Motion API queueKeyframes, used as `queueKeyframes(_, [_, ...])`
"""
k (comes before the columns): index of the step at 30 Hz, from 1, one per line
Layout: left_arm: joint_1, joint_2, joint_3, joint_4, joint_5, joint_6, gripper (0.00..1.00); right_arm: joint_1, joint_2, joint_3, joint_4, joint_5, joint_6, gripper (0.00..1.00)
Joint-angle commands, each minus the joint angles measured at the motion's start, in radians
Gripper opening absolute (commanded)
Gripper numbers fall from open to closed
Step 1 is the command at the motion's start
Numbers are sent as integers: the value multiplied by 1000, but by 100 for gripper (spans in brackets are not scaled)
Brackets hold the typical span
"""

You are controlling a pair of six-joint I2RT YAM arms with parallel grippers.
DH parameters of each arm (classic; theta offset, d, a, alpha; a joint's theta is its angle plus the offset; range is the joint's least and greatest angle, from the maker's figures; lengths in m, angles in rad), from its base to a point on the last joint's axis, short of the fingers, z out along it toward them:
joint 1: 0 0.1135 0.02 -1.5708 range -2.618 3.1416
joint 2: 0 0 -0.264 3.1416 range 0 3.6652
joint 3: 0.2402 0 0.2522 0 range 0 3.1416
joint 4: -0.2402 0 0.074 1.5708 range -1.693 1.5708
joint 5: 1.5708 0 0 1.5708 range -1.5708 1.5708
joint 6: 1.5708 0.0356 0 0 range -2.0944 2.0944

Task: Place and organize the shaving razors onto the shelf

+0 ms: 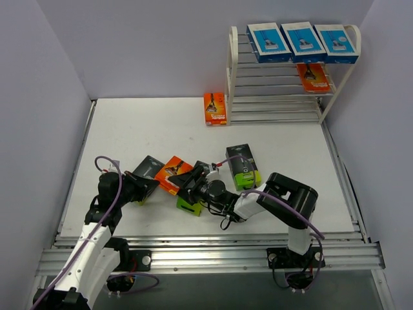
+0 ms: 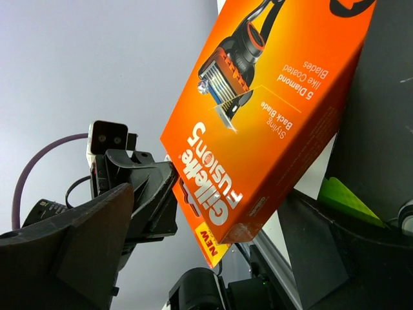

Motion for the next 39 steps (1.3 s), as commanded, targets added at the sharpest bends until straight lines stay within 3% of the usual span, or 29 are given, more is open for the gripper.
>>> queueKeyframes(1, [-21,-17,-10,-14,81,-27,2,-13,33,41,202,20,25,86])
queueKeyframes(8, [-26,-37,-11,-74,78,-1,2,-33,22,53,196,11,7,70])
queueKeyframes(21, [-27,-60,-59,-88,93,2,3,-59,30,122,199,-55,-24,31])
queueKeyframes(31, [-26,-57,-48,-108,81,28,11,-78,4,116,202,-83,-49,16])
queueKeyframes(39, [-26,-51,-37,-123,75,70,39,-113,-28,101,207,-132,-61,0])
